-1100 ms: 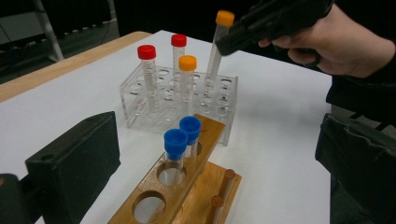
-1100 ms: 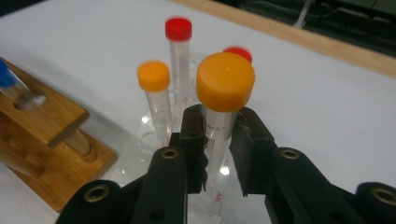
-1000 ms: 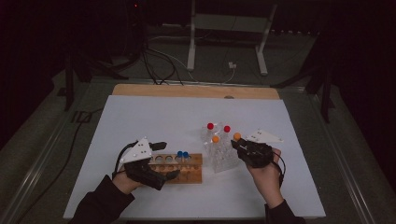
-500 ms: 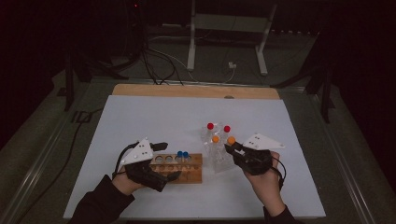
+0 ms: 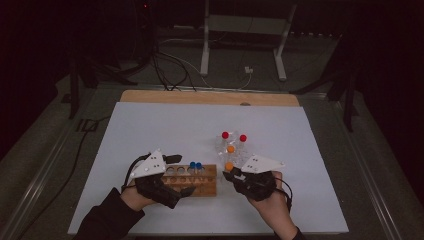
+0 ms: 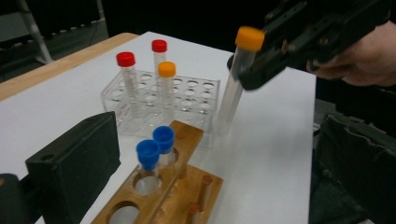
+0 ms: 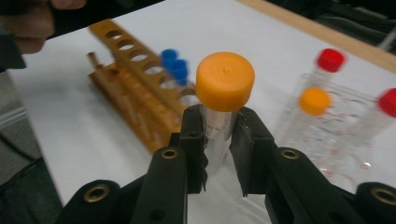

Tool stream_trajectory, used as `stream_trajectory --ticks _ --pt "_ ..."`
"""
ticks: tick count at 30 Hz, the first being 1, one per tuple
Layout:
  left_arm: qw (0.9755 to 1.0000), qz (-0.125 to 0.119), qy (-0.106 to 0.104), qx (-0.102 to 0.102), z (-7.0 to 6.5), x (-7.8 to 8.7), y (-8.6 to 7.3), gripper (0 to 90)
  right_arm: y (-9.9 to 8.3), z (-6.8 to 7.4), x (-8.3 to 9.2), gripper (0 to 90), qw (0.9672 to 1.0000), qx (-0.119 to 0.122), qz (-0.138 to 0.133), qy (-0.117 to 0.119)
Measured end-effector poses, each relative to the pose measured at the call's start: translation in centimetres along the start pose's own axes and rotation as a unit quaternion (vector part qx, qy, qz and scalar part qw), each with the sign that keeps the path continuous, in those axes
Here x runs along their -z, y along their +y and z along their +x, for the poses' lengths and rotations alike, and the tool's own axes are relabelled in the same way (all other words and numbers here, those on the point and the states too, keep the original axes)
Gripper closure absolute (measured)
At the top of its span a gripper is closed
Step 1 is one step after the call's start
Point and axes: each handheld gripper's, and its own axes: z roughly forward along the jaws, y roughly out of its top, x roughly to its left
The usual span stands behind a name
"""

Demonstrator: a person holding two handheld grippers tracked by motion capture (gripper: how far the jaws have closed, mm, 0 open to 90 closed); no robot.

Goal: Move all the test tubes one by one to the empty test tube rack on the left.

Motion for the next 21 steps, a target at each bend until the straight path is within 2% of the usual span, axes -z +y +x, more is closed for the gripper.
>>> stream_trajectory --ticks 6,12,14,16,21 --pt "0.9999 -0.002 -0.014 -0.005 -0.7 0.0 0.4 2.3 -0.2 1.4 -1.0 74.3 0.9993 0.015 0.016 0.031" --pt "0.9996 -0.001 -0.024 -0.017 -1.5 -0.2 0.6 8.4 -0.2 2.9 -1.9 74.3 0.9975 0.032 0.027 0.057" --pt "0.9994 -0.005 -0.027 -0.021 -1.7 -0.2 0.7 15.5 -0.2 3.4 -2.1 74.2 0.9968 0.035 0.030 0.066" --pt "0.9992 -0.004 -0.032 -0.024 -1.8 -0.3 0.7 17.1 -0.2 3.8 -2.3 74.3 0.9962 0.036 0.033 0.072" --pt "0.9987 0.003 -0.039 -0.032 -2.4 -0.7 0.6 30.8 -0.3 4.4 -2.8 74.2 0.9948 0.040 0.040 0.084"
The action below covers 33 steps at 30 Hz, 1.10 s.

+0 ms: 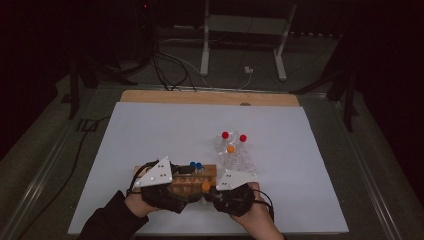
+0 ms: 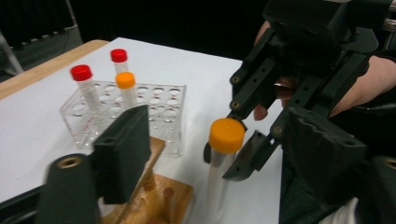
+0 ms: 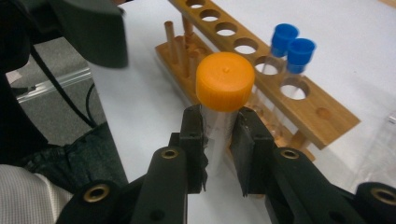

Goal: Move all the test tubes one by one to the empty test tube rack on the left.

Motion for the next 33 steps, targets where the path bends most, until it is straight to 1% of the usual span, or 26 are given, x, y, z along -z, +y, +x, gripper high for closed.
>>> stream_trajectory --ticks 3,5,6,10,12,15,17,19,23,28,31,32,33 --pt "0.9999 0.008 -0.006 -0.009 -0.3 -0.3 -0.1 39.5 0.0 0.2 -0.1 74.3 1.0000 0.002 0.001 0.004" --pt "0.9999 0.011 -0.006 -0.011 -0.4 -0.5 -0.1 45.2 0.1 0.3 -0.1 74.2 1.0000 0.002 0.002 0.006" --pt "0.9998 0.015 -0.004 -0.013 -0.4 -0.6 -0.2 50.3 0.1 0.3 -0.1 74.2 1.0000 0.003 0.001 0.006" --pt "0.9996 0.024 -0.007 -0.015 -0.4 -0.8 -0.3 58.2 0.1 0.4 -0.1 74.3 0.9999 0.003 0.003 0.010" --pt "0.9995 0.025 -0.010 -0.015 -0.4 -1.0 -0.4 60.1 0.1 0.4 -0.2 74.2 0.9999 0.003 0.003 0.012" --pt "0.9992 0.031 -0.017 -0.018 -0.5 -1.2 -0.6 64.2 0.2 0.5 -0.2 74.3 0.9999 0.003 0.005 0.014" --pt "0.9990 0.034 -0.021 -0.021 -0.5 -1.3 -0.6 68.4 0.2 0.5 -0.2 74.2 0.9999 0.004 0.005 0.014" --pt "0.9989 0.034 -0.024 -0.018 -0.4 -1.4 -0.6 70.0 0.2 0.6 -0.2 74.2 0.9999 0.006 0.005 0.015" --pt "0.9988 0.035 -0.029 -0.019 -0.3 -1.3 -0.6 71.0 0.2 0.6 -0.2 74.2 0.9999 0.006 0.005 0.015" --pt "0.9985 0.042 -0.022 -0.028 -0.4 -1.3 -0.5 71.9 0.2 0.6 -0.2 74.2 0.9998 0.004 0.005 0.016" --pt "0.9988 0.037 -0.017 -0.025 -0.4 -1.2 -0.4 72.0 0.1 0.6 -0.2 73.6 0.9999 0.007 0.000 0.010" --pt "0.9990 0.036 -0.015 -0.024 -0.3 -1.1 -0.3 72.0 0.2 0.6 -0.1 72.7 0.9999 0.006 -0.005 0.008" --pt "0.9991 0.035 -0.012 -0.021 -0.2 -1.0 -0.2 72.0 0.2 0.5 -0.1 68.0 0.9999 0.004 -0.008 0.010"
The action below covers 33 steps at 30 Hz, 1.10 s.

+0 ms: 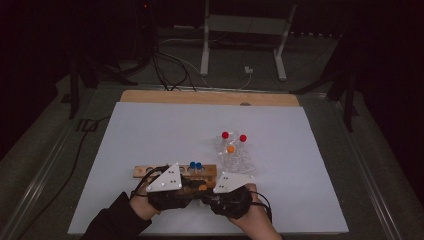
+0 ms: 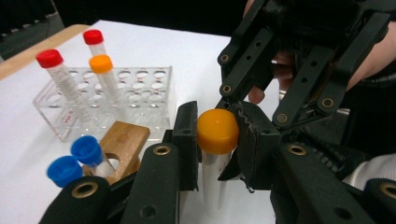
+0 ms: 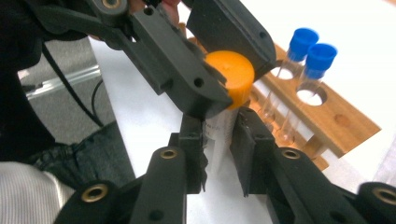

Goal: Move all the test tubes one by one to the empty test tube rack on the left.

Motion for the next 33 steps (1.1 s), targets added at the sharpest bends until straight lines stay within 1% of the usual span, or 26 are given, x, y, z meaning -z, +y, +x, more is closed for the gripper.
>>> stream_trajectory --ticks 1,3,4,6,7,8,9,11,12,15,16,17,19,21,22,23,24,25,26,27,28,29,30,31,32,33 --pt "1.0000 -0.002 0.007 0.001 0.1 0.2 0.1 72.0 0.0 0.0 0.1 64.2 1.0000 -0.002 -0.002 -0.002" --pt "0.9999 -0.005 0.009 0.006 0.4 0.7 0.2 72.0 0.1 -0.3 0.3 57.6 1.0000 -0.005 -0.005 -0.006" --pt "0.9998 -0.006 0.018 0.004 0.5 0.9 0.3 72.0 0.2 -0.4 0.6 55.4 0.9999 -0.008 -0.010 -0.010" --pt "0.9997 -0.009 0.022 0.003 0.7 1.5 0.5 72.0 0.3 -0.7 1.1 49.4 0.9996 -0.011 -0.019 -0.018" --pt "0.9994 -0.012 0.031 0.001 0.8 1.9 0.6 72.0 0.4 -0.9 1.4 46.8 0.9993 -0.012 -0.025 -0.023" --pt "0.9993 -0.016 0.033 0.004 0.9 2.3 0.8 72.0 0.5 -1.0 1.7 44.0 0.9990 -0.016 -0.031 -0.027" --pt "0.9991 -0.019 0.037 0.002 1.0 2.6 0.9 72.0 0.5 -1.2 2.0 40.2 0.9987 -0.016 -0.035 -0.033" --pt "0.9983 -0.021 0.054 -0.003 1.1 3.3 1.2 72.0 0.6 -1.5 2.5 34.7 0.9977 -0.022 -0.045 -0.046" --pt "0.9975 -0.026 0.065 -0.004 1.2 3.6 1.3 72.0 0.7 -1.7 2.8 31.7 0.9972 -0.024 -0.049 -0.051" --pt "0.9957 -0.039 0.084 0.000 1.6 4.6 1.5 72.0 0.8 -2.0 3.4 21.4 0.9955 -0.035 -0.061 -0.064" --pt "0.9949 -0.047 0.089 0.007 1.8 4.8 1.5 72.0 0.8 -2.1 3.5 18.4 0.9950 -0.039 -0.064 -0.067" --pt "0.9937 -0.052 0.099 0.009 1.9 5.0 1.5 72.0 0.8 -2.2 3.6 15.7 0.9946 -0.041 -0.065 -0.070" --pt "0.9910 -0.054 0.121 0.013 2.3 5.2 1.4 72.0 0.8 -2.4 3.8 13.0 0.9937 -0.047 -0.069 -0.074" --pt "0.9890 -0.060 0.134 0.019 2.5 5.3 1.2 72.0 0.9 -2.4 3.9 7.0 0.9928 -0.052 -0.072 -0.080" --pt "0.9885 -0.059 0.138 0.022 2.6 5.3 1.2 72.0 0.9 -2.4 3.9 3.8 0.9925 -0.054 -0.073 -0.081" --pt "0.9875 -0.059 0.144 0.021 2.7 5.3 1.1 72.0 0.9 -2.5 3.9 1.1 0.9920 -0.055 -0.075 -0.085" --pt "0.9861 -0.060 0.154 0.022 2.7 5.3 1.1 72.0 0.9 -2.5 4.0 0.0 0.9919 -0.056 -0.076 -0.084" --pt "0.9861 -0.058 0.154 0.024 2.9 5.3 1.0 72.0 0.8 -2.6 4.1 0.0 0.9922 -0.057 -0.081 -0.076" --pt "0.9851 -0.060 0.160 0.025 2.9 5.3 0.9 72.0 0.8 -2.7 4.3 0.0 0.9916 -0.060 -0.086 -0.076" --pt "0.9837 -0.062 0.167 0.026 3.0 5.3 0.9 72.0 0.8 -2.7 4.3 0.0 0.9914 -0.060 -0.085 -0.080" --pt "0.9835 -0.061 0.168 0.028 3.1 5.3 0.8 72.0 0.8 -2.8 4.4 0.0 0.9912 -0.060 -0.085 -0.081" --pt "0.9824 -0.061 0.174 0.027 3.2 5.2 0.7 72.0 0.8 -2.9 4.5 0.0 0.9907 -0.063 -0.089 -0.082" --pt "0.9821 -0.062 0.176 0.030 3.3 5.2 0.6 72.0 0.8 -2.9 4.6 0.0 0.9906 -0.063 -0.089 -0.082" --pt "0.9822 -0.058 0.176 0.031 3.4 5.1 0.5 72.0 0.8 -2.9 4.6 0.0 0.9904 -0.061 -0.089 -0.086" --pt "0.9817 -0.058 0.178 0.032 3.5 5.0 0.4 72.0 0.8 -2.9 4.7 0.0 0.9899 -0.060 -0.091 -0.090" --pt "0.9815 -0.058 0.179 0.036 3.6 4.9 0.3 72.0 0.8 -2.9 4.7 0.0 0.9899 -0.061 -0.093 -0.088"
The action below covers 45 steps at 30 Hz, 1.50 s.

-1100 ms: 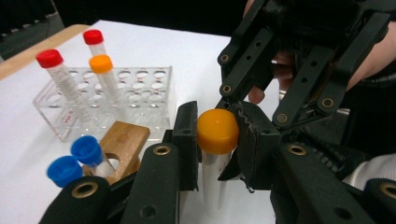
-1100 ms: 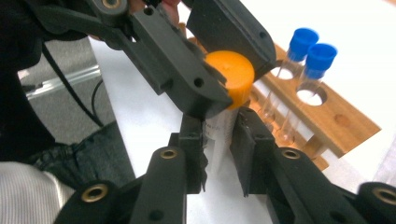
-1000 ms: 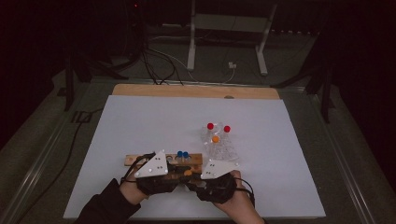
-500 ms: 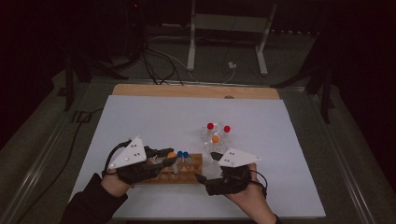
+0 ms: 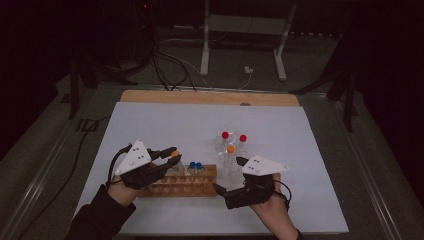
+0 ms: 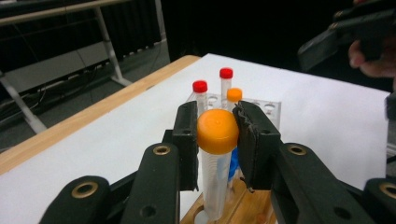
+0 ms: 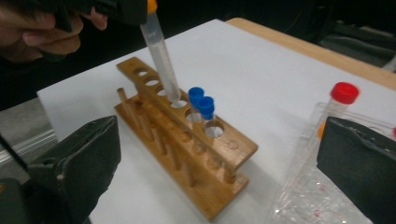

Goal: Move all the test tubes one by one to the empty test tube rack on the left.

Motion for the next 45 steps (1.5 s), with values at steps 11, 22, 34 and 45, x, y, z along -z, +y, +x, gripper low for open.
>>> stream_trajectory --ticks 11,22,34,45 --pt "0.9991 0.040 -0.008 0.010 0.4 -1.9 -2.1 72.0 -0.1 -0.2 0.0 0.0 1.0000 0.002 0.003 -0.002" --pt "0.9970 0.070 -0.020 0.025 0.7 -3.1 -3.7 71.9 -0.1 -0.3 0.1 0.0 1.0000 0.003 0.003 -0.001" --pt "0.9957 0.086 -0.021 0.025 0.6 -3.6 -4.4 71.8 -0.1 -0.4 0.1 0.0 1.0000 0.003 0.003 -0.001" --pt "0.9955 0.091 -0.020 0.016 0.4 -3.7 -4.4 71.5 0.0 -0.5 0.4 0.0 1.0000 0.002 -0.002 -0.004"
